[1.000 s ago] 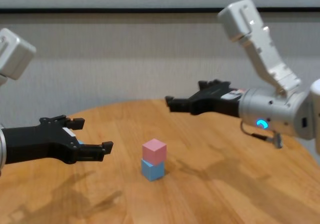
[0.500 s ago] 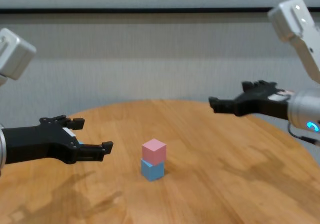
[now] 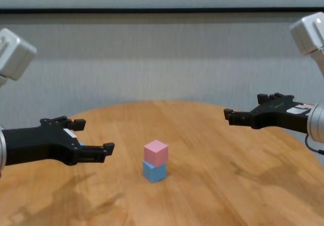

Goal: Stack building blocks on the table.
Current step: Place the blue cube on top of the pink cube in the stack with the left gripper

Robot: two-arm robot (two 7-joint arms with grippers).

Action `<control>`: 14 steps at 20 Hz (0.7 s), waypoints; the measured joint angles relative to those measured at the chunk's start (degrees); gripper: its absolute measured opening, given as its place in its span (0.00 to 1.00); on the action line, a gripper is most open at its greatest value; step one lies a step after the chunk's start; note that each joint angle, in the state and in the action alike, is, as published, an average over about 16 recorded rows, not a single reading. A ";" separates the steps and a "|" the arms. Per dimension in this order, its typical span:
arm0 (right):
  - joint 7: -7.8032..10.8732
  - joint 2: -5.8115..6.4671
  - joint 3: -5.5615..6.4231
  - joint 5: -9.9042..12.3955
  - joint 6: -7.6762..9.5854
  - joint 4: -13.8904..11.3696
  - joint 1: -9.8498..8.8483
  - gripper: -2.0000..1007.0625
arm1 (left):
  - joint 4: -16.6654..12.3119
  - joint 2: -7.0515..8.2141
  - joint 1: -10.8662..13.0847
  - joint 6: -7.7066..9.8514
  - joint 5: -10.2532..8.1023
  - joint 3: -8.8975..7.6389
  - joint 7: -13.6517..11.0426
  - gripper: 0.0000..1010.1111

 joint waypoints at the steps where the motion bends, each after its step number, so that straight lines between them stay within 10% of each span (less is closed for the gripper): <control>1: 0.08 0.03 0.04 0.07 -0.04 0.04 -0.05 1.00 | 0.16 -0.01 -0.08 0.03 0.01 0.00 0.09 0.99; 14: 0.11 0.00 0.01 0.12 -0.20 0.22 -0.05 1.00 | 8.76 -1.83 -4.67 0.74 2.00 0.66 1.94 0.99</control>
